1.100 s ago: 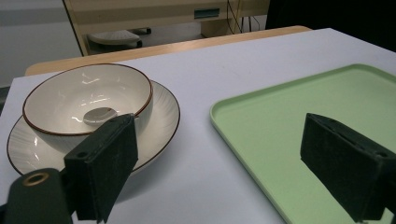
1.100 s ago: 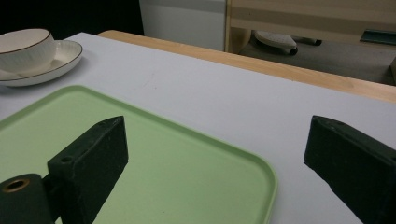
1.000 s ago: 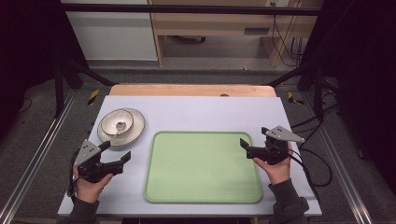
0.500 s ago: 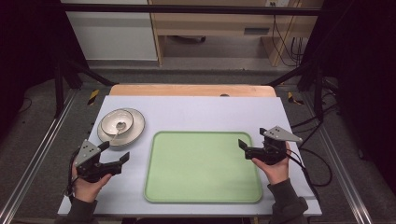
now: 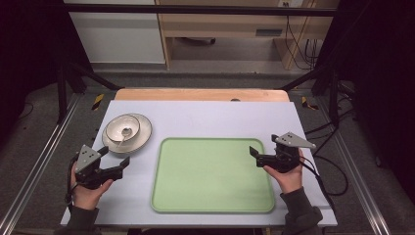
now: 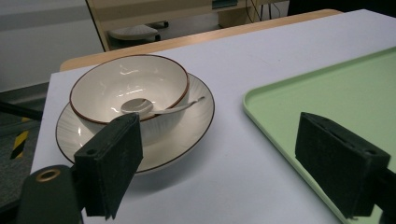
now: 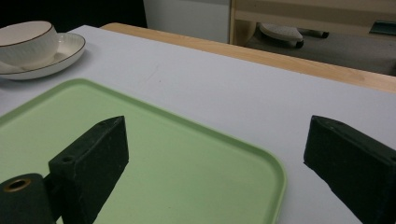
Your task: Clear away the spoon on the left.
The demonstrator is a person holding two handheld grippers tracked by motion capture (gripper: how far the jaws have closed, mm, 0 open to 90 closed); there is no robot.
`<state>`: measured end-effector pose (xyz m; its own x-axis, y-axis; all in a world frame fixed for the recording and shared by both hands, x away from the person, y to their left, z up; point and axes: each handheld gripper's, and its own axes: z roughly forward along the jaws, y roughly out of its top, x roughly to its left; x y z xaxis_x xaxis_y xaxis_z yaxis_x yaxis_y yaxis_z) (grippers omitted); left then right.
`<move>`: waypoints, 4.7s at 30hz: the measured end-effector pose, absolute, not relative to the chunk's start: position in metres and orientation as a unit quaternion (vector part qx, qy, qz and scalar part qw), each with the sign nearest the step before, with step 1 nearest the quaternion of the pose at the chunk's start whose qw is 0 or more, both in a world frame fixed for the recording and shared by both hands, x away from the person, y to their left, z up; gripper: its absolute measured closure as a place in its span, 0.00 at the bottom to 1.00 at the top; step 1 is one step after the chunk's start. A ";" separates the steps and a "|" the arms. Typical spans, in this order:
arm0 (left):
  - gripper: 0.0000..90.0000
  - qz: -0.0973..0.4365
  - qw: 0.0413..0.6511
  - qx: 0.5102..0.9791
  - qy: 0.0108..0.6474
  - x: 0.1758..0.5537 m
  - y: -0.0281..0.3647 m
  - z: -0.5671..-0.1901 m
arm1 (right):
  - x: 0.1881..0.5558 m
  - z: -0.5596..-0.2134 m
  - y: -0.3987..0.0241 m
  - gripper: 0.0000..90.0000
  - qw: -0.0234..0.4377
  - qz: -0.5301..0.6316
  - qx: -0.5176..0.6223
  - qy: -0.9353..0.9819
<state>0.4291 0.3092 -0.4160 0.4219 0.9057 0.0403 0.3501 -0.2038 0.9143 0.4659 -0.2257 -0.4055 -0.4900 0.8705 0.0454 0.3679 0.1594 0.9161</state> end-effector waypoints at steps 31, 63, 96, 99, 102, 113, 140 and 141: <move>0.66 0.331 0.414 0.724 0.442 0.468 0.307 -0.429 | 0.469 -0.409 -0.222 0.08 0.255 0.473 0.434 0.724; 0.98 0.350 0.412 0.704 0.461 0.460 0.312 -0.422 | 0.470 -0.410 -0.221 0.08 0.253 0.463 0.433 0.731; 0.99 0.393 0.451 0.681 0.422 0.426 0.313 -0.381 | 0.469 -0.406 -0.224 0.08 0.257 0.463 0.434 0.729; 0.99 0.398 0.451 0.682 0.416 0.422 0.309 -0.378 | 0.468 -0.406 -0.224 0.08 0.257 0.464 0.434 0.728; 0.99 0.398 0.452 0.686 0.410 0.420 0.306 -0.377 | 0.468 -0.406 -0.225 0.08 0.259 0.462 0.434 0.729; 0.99 0.394 0.460 0.696 0.385 0.411 0.292 -0.371 | 0.469 -0.408 -0.224 0.08 0.255 0.460 0.432 0.732; 0.99 0.370 0.457 0.742 0.323 0.400 0.249 -0.376 | 0.469 -0.408 -0.223 0.08 0.258 0.453 0.434 0.735; 0.99 0.370 0.457 0.742 0.323 0.400 0.249 -0.376 | 0.469 -0.408 -0.223 0.08 0.258 0.452 0.434 0.735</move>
